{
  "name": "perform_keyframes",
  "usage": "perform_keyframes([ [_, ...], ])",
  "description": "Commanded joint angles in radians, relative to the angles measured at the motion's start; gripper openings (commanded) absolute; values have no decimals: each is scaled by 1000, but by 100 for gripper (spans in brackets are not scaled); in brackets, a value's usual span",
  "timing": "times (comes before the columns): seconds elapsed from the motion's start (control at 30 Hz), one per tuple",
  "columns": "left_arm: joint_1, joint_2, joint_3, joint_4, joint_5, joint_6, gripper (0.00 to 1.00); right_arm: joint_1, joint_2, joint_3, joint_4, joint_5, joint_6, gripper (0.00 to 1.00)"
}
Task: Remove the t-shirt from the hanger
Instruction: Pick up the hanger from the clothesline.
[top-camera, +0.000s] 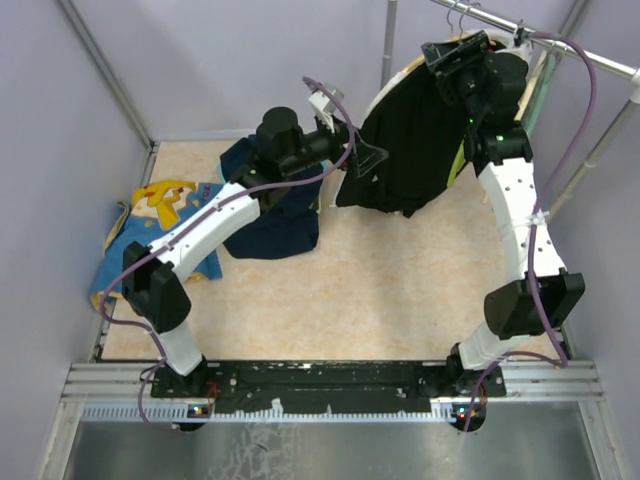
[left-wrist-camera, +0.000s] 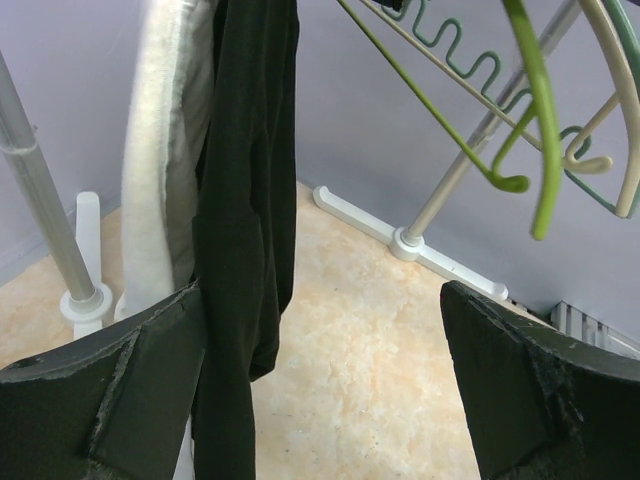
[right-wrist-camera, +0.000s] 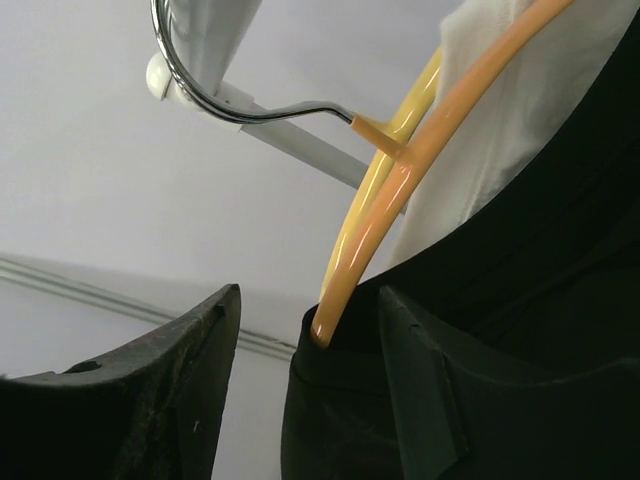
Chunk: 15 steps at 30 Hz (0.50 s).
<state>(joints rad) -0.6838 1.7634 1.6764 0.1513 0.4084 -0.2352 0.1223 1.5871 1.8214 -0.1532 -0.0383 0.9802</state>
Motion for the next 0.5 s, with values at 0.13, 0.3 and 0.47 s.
perform_keyframes([
  [0.13,-6,-38,-30,47,43,-7,100,8,-6,5,106,60,31,45],
  [0.3,-6,-46,-41,44,44,-5,100,9,-4,-6,122,65,41,36],
  [0.47,-6,-48,-46,45,42,-1,100,8,-3,-4,115,69,36,24],
])
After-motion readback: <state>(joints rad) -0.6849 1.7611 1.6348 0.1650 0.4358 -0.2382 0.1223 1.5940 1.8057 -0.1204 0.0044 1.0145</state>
